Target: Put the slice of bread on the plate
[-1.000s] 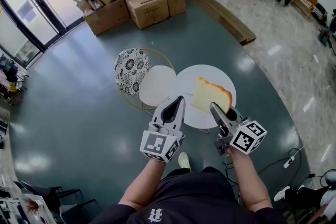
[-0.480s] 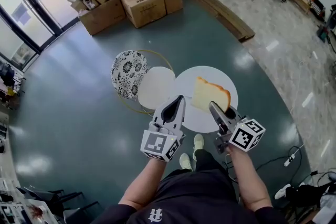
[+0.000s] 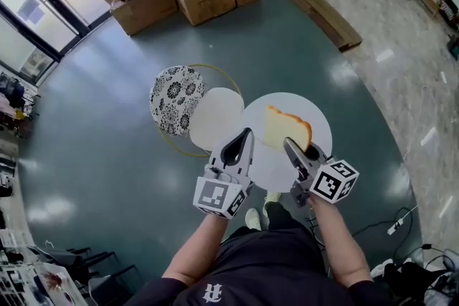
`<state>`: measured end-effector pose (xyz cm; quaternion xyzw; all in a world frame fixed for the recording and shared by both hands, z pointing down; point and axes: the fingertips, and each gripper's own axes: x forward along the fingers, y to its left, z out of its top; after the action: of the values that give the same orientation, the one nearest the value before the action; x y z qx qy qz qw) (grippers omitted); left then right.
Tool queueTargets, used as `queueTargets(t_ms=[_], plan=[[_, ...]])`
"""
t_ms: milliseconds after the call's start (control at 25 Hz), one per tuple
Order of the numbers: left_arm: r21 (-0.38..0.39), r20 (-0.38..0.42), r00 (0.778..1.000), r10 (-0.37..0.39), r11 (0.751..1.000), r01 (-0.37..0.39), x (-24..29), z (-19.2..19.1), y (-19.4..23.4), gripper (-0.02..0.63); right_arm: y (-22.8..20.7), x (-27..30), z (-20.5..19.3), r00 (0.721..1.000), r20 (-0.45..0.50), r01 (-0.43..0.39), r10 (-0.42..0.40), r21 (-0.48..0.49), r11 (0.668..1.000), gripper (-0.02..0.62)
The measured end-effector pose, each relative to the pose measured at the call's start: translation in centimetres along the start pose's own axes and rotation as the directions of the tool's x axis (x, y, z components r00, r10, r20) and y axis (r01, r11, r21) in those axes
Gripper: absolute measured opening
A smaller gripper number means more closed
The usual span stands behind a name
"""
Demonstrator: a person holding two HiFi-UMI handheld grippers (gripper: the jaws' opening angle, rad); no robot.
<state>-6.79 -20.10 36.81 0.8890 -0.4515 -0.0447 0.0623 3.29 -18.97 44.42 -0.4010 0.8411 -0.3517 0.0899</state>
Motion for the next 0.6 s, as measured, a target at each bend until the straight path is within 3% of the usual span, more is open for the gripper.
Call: queueTargets(t_ms=[280,600], plan=[[-0.020,-0.011,0.999,0.049,0.999,-0.049,5.2,-2.1,2.1,0.006,-5.9,4.1,0.2,0.996,-0.087,-0.026,0.033,0.086,0.996,0.095],[-0.043,-0.066,0.995,0.077,0.996,-0.080,7.8,-5.9,5.2,0.006,-12.5,8.1,-4.8,0.978,-0.209,0.041,-0.001,0.184,0.982,0.095]])
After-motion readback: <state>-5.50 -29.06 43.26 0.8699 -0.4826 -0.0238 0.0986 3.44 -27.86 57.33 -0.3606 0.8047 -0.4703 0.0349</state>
